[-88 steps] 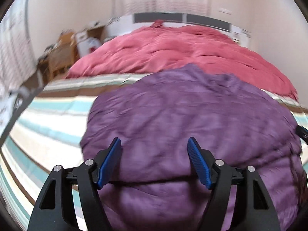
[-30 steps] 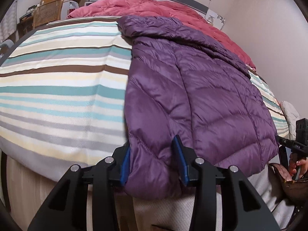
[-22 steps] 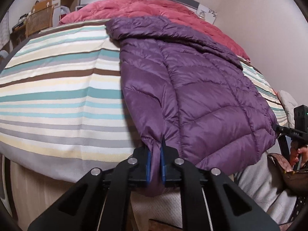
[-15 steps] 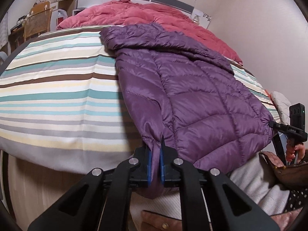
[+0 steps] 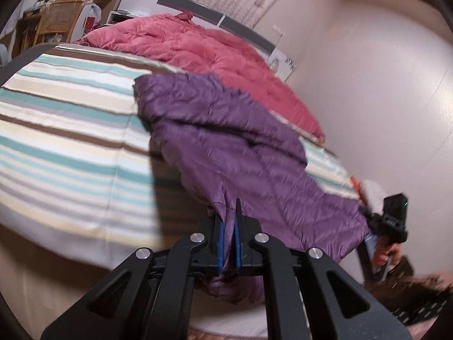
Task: Fold large clothes
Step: 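Lift the hem with both tools and fold it toward the collar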
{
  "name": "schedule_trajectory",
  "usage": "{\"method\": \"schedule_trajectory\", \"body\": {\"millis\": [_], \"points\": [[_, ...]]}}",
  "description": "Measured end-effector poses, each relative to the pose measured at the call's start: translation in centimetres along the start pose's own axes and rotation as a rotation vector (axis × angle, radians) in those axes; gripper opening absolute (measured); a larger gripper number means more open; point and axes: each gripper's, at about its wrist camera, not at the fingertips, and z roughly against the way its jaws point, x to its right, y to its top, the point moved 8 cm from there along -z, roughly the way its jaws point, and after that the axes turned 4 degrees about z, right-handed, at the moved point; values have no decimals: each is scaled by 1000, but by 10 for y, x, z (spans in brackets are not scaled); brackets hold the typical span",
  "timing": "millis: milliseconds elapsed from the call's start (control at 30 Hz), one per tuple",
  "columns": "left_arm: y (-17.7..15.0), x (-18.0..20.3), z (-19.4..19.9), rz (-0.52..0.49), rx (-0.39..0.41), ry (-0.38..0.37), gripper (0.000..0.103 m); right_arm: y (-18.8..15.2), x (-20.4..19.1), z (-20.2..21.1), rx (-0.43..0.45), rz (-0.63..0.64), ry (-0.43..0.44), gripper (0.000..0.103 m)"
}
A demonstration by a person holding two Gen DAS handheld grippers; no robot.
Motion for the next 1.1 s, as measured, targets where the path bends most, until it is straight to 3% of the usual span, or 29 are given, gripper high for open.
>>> {"method": "schedule_trajectory", "body": {"millis": [333,500,867,1100], "points": [[81,11,-20,63,83,-65,5,90,-1,-14,120,-5,32,5],[127,-1,-48,125,99,-63,5,138,22,-32,168,-80,38,5],[191,-36,-141,175,53,73,5,209,95,-101,150,-218,-72,5],[210,-63,-199,229,11,142,5,228,140,-144,136,-315,-130,5]]}}
